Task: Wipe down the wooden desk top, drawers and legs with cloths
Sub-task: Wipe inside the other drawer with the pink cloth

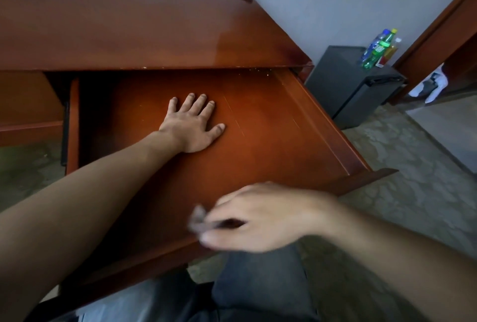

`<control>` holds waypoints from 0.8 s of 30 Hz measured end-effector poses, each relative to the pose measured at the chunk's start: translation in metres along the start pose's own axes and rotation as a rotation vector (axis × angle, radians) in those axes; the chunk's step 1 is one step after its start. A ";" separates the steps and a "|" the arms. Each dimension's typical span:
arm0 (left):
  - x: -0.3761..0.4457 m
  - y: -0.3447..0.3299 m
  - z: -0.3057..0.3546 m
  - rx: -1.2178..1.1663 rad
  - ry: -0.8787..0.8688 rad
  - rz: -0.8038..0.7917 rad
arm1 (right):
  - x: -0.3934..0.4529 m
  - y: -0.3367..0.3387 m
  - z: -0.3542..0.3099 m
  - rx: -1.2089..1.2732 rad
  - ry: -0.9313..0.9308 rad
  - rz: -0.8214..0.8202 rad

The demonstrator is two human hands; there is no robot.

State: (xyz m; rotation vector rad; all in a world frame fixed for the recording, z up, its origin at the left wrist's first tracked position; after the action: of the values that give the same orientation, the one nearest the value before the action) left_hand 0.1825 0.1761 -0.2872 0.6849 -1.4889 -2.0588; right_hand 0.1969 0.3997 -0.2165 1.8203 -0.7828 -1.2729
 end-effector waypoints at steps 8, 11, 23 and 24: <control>0.006 0.002 -0.007 0.008 0.016 0.018 | -0.130 -0.001 0.122 -0.042 -0.541 0.422; 0.006 0.003 -0.005 0.011 0.017 0.030 | -0.141 -0.013 0.118 -0.162 -0.727 0.513; -0.001 0.005 -0.001 0.006 0.014 0.058 | -0.061 -0.007 -0.004 -0.123 -0.183 0.800; -0.001 0.006 -0.001 0.009 0.015 0.055 | -0.078 -0.006 0.019 -0.132 -0.244 0.844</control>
State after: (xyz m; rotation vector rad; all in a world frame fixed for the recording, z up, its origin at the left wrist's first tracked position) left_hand 0.1848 0.1743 -0.2817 0.6540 -1.4927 -2.0030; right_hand 0.1550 0.4623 -0.1887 1.0285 -1.3725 -0.9391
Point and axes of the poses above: each hand's wrist, its own x-axis towards the middle knuckle, its own y-axis out of the back of the hand, z = x × y, the point moved 7 cm from there along x, towards the middle knuckle, and after that the axes turned 10 degrees about -x, right-handed, at the moved point
